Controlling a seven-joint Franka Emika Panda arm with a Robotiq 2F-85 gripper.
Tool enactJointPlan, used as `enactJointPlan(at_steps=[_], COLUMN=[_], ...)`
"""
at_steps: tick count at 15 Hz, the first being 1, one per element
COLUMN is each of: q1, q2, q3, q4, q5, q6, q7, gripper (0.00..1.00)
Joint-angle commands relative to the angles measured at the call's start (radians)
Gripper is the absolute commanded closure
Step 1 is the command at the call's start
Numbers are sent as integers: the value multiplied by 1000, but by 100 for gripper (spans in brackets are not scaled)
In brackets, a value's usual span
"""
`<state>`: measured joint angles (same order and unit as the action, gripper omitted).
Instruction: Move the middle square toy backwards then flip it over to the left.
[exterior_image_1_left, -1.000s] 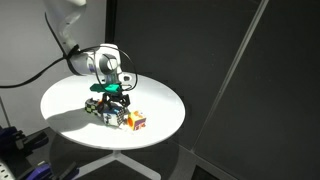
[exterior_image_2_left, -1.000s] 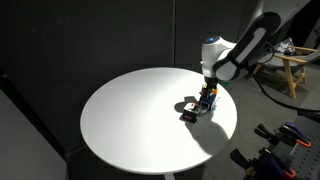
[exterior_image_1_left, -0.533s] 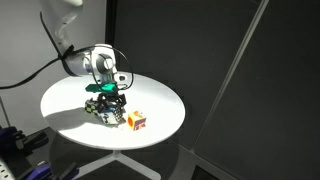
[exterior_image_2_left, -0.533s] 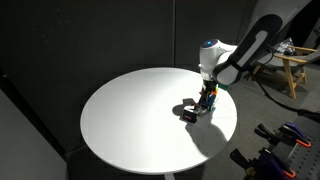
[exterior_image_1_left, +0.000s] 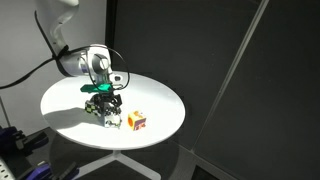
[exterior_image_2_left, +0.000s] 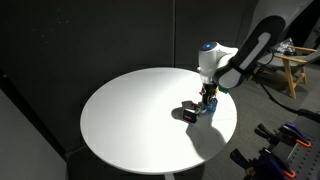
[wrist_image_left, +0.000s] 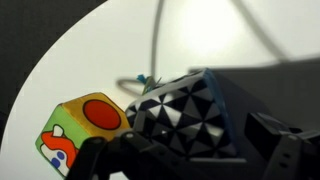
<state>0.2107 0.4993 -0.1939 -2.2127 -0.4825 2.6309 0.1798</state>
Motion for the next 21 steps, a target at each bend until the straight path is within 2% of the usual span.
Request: enactJointPlan(at_steps=[1, 4, 14, 21], q1=[14, 15, -60, -83], q2=[-43, -64, -234, -329], q3=[-4, 10, 139, 198], q4=[-52, -78, -195, -217], q5=[-32, -22, 107, 290], q6=[12, 3, -59, -237], q7=[31, 16, -106, -62], gripper=[0, 0, 0, 0])
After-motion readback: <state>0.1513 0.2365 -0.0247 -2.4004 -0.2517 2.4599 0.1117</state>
